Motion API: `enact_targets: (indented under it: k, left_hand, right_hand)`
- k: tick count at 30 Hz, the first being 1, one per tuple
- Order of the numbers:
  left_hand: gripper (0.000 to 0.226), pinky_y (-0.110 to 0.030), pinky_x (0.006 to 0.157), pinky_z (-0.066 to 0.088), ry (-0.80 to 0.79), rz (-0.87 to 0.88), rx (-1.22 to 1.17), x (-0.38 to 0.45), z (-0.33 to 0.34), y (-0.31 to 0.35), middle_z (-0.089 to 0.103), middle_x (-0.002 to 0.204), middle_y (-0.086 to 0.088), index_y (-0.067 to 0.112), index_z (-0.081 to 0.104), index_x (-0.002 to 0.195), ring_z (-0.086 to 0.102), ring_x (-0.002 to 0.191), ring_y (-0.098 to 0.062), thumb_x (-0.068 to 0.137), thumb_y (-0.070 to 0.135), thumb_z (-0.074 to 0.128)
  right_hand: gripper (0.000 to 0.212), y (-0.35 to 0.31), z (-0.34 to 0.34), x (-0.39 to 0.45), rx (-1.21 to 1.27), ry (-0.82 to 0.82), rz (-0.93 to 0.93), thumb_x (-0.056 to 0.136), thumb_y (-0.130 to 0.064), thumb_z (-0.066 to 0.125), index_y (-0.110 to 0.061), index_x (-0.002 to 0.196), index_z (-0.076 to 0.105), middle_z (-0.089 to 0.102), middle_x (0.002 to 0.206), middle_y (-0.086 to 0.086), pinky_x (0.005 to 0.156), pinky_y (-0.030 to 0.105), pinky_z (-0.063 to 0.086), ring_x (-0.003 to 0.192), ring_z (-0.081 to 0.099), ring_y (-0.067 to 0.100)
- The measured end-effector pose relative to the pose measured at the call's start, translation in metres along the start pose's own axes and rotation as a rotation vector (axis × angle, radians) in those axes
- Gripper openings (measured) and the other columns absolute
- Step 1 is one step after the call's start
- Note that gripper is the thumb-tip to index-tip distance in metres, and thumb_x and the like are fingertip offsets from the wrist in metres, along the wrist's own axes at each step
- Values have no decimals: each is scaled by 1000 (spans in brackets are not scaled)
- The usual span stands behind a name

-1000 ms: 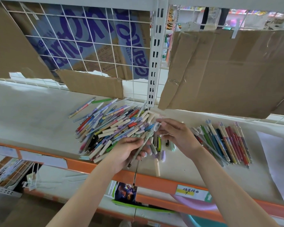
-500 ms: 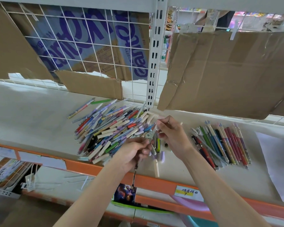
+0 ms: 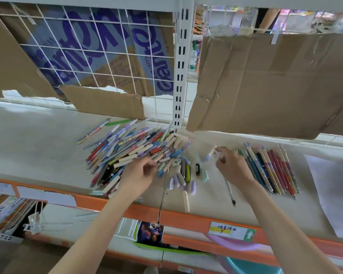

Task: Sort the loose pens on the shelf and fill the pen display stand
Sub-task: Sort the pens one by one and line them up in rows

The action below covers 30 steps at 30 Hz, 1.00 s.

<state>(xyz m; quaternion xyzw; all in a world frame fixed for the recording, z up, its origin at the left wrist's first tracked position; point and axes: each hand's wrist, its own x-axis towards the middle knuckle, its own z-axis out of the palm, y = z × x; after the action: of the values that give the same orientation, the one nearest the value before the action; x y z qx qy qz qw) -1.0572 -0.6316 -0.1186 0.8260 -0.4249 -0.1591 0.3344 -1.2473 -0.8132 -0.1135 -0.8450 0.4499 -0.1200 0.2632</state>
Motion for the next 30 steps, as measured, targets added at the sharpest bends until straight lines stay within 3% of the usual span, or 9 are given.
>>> enact_targets:
  k: [2, 4, 10, 14, 18, 23, 26, 30]
  left_hand:
    - [12, -2, 67, 37, 22, 43, 68, -2, 2, -7, 61, 94, 8, 16, 65, 96, 54, 82, -2, 88, 8, 61]
    - [12, -9, 71, 38, 41, 80, 95, -3, 4, -8, 62, 96, 3, 13, 65, 96, 56, 88, -10, 87, 6, 60]
    - [10, -18, 75, 42, 66, 115, 112, -4, 5, -10, 62, 96, -2, 9, 64, 96, 56, 87, -13, 86, 6, 61]
    - [12, -6, 70, 38, 83, 108, 104, -5, 5, -12, 60, 94, -3, 9, 64, 92, 54, 79, -9, 84, -1, 61]
    - [15, 0, 70, 35, 114, 95, 100, -5, 1, -14, 59, 93, -3, 9, 63, 87, 52, 77, -7, 84, -5, 59]
    - [15, -24, 75, 42, 176, 90, 151, -5, -6, -15, 50, 93, 0, 7, 65, 86, 53, 88, -17, 85, -5, 56]
    - [9, -29, 76, 43, 178, 107, 186, -6, -8, -15, 51, 92, 0, 7, 66, 86, 52, 93, -21, 83, -1, 60]
    - [10, -31, 75, 42, 156, 116, 295, -10, -3, -15, 58, 97, -8, 8, 65, 91, 53, 94, -25, 83, 14, 63]
  right_hand:
    - [32, 9, 7, -5, -111, -30, 3, 91, -8, 46, -15, 121, 54, 53, 106, 10, 77, 33, 43, 102, 55, 31]
    - [33, 13, 8, -7, -179, -23, 18, 92, -10, 46, -16, 123, 53, 47, 123, 12, 82, 35, 44, 107, 54, 34]
    - [34, 18, -3, -1, -282, 31, 115, 90, -4, 43, -9, 122, 52, 38, 127, 15, 77, 38, 45, 98, 56, 40]
    - [37, 12, -4, -2, -266, 35, 109, 87, -1, 44, -7, 123, 47, 36, 122, 17, 69, 35, 41, 92, 56, 41]
    - [31, -5, 2, -9, -139, 66, -76, 88, -4, 48, -8, 118, 55, 46, 114, 14, 75, 40, 48, 93, 55, 33]
    - [13, -42, 22, -13, 33, 9, -391, 91, -6, 54, -5, 97, 66, 57, 97, 2, 72, 31, 55, 76, 62, 18]
    - [18, -63, 40, -10, 68, -35, -499, 89, -2, 55, -4, 100, 69, 63, 101, 9, 82, 37, 50, 91, 59, 23]
    - [25, -80, 62, -3, -1, -108, -612, 90, -8, 54, -7, 112, 66, 61, 116, 8, 97, 31, 38, 114, 47, 23]
